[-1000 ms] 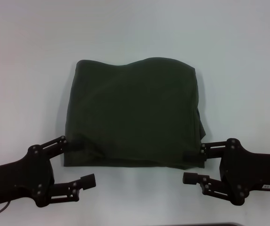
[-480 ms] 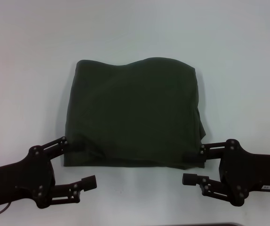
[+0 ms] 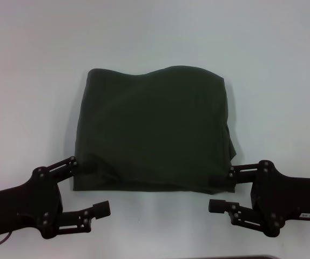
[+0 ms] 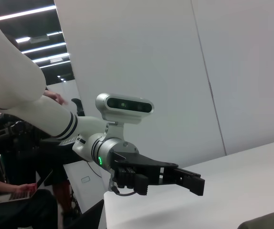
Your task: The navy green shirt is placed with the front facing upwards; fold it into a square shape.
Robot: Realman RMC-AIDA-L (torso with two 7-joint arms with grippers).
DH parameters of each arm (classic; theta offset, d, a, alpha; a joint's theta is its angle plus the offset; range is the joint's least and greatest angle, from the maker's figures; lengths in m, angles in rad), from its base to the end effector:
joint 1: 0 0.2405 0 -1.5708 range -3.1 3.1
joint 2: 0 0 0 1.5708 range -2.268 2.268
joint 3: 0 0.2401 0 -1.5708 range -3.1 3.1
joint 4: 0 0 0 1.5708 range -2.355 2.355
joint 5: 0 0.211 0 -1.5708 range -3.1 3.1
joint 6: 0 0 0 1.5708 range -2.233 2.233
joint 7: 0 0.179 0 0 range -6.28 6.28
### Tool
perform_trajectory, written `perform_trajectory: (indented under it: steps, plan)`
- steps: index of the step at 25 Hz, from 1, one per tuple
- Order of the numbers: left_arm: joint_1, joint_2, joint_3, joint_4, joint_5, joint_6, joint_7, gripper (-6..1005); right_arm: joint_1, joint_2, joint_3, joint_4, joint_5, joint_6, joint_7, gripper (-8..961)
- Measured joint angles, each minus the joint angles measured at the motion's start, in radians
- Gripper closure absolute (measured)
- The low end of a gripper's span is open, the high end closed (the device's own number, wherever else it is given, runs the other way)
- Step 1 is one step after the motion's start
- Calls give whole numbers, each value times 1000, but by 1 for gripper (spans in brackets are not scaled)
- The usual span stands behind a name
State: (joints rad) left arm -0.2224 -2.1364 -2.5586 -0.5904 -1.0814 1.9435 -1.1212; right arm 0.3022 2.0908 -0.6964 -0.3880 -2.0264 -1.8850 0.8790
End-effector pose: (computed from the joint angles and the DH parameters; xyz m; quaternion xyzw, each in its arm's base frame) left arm -0.2690 0.1958 -0.0335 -0.9078 -0.2254 -0.3504 0.0479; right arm 0.2586 0.1964 -0.0565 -0.9244 0.1387 0.3543 0.0255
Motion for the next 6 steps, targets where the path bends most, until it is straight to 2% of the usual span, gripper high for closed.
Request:
perform_trajectory:
  steps: [6]
  plan:
    - [-4,0,0,0,0,0,0,80,-3,0,0,0,0,3,0,536]
